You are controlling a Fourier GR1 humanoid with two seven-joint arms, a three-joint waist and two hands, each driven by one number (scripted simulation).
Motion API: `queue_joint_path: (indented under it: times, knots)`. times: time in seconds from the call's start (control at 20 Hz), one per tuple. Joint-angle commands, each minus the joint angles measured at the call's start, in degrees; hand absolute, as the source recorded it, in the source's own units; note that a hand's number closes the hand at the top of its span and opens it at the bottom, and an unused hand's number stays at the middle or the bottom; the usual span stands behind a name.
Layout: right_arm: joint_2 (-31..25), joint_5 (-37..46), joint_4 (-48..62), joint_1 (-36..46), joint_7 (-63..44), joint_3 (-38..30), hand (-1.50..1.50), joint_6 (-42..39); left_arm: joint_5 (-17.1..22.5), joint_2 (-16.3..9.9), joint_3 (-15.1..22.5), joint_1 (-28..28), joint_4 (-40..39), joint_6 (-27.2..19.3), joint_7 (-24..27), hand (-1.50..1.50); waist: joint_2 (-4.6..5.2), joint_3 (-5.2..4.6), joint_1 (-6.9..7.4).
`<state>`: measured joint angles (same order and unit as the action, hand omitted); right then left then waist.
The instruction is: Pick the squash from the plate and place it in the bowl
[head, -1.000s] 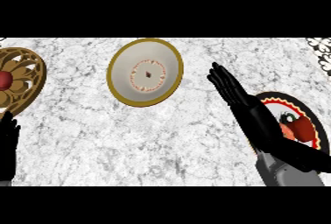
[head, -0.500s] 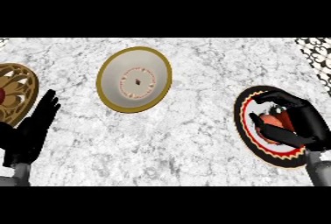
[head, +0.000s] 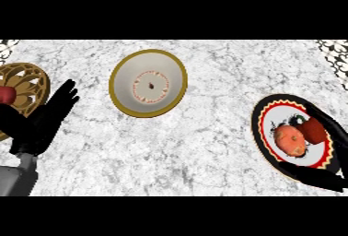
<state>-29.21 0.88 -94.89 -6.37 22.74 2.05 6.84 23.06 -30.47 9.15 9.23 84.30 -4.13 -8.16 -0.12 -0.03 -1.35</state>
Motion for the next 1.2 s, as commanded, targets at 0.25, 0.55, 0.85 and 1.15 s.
queue_joint_path:
  times: [0.25, 0.55, 0.85, 1.15]
  knots:
    - [-14.53, 10.67, -15.71, -1.32, -29.81, -0.53, -1.50, -3.46, 0.43, 0.05, -0.64, 3.27, 0.98, 0.92, -3.97, 0.00, -0.09, -0.20, 0.88]
    - [-19.95, 11.01, -24.05, 3.79, -49.69, 3.56, -1.50, -13.79, -0.39, -0.16, -0.54, 2.03, 1.89, 2.52, -3.67, 0.00, 0.00, -0.14, 2.00]
    - [-19.84, 6.25, -25.30, 16.20, -66.14, 7.79, -1.50, -23.63, -3.37, 4.25, 1.27, 2.93, 1.47, -0.04, -4.39, 0.00, 0.16, -0.07, 2.40]
    - [-17.75, 7.51, -18.74, 21.13, -69.74, 9.92, -1.50, -31.18, -2.14, 2.14, -3.00, 2.38, -0.32, 5.58, -3.12, 0.00, 0.19, -0.02, 2.05]
